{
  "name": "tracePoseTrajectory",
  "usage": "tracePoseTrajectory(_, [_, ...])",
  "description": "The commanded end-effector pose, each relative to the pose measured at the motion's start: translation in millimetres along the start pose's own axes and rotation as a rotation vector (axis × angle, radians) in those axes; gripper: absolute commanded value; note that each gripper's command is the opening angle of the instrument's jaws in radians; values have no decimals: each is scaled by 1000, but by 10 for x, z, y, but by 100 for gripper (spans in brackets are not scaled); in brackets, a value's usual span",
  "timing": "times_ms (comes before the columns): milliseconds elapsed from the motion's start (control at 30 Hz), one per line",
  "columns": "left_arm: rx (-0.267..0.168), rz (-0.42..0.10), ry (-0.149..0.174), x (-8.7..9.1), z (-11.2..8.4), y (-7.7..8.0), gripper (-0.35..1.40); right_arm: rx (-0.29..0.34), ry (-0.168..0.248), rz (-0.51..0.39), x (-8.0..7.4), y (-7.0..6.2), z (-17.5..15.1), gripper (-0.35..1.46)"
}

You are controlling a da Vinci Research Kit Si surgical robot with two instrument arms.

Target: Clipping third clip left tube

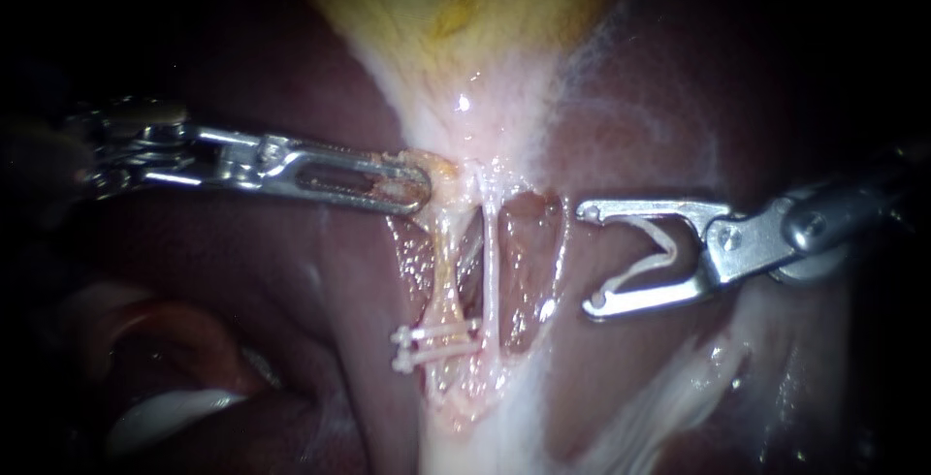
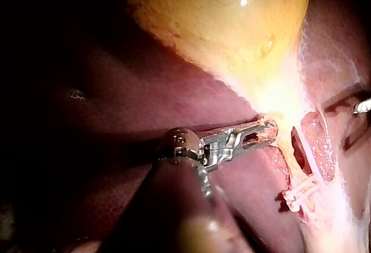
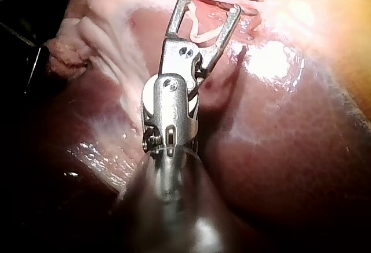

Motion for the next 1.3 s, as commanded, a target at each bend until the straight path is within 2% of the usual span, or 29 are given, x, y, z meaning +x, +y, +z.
tracePoseTrajectory(33, [0,0,0,0,-1,-1,-35,-1,0,2,0,0,0,50])
tracePoseTrajectory(167, [4,-3,4,-1,-13,-8,-35,-1,1,14,-1,0,0,50])
tracePoseTrajectory(367, [24,-17,2,-10,-41,-37,-35,-3,1,33,-1,2,1,50])
tracePoseTrajectory(567, [35,-22,-14,-16,-56,-60,-35,-4,1,45,-1,2,2,50])
tracePoseTrajectory(900, [35,-22,-14,-15,-57,-62,-35,-10,6,150,1,3,21,50])
tracePoseTrajectory(1000, [35,-22,-14,-15,-57,-63,-35,-15,-6,196,-1,3,36,50])
tracePoseTrajectory(1167, [34,-17,-15,-15,-56,-66,-35,-14,-55,278,-8,4,60,49])
tracePoseTrajectory(1300, [33,-17,-16,-15,-55,-68,-35,-20,-53,346,-14,7,81,49])
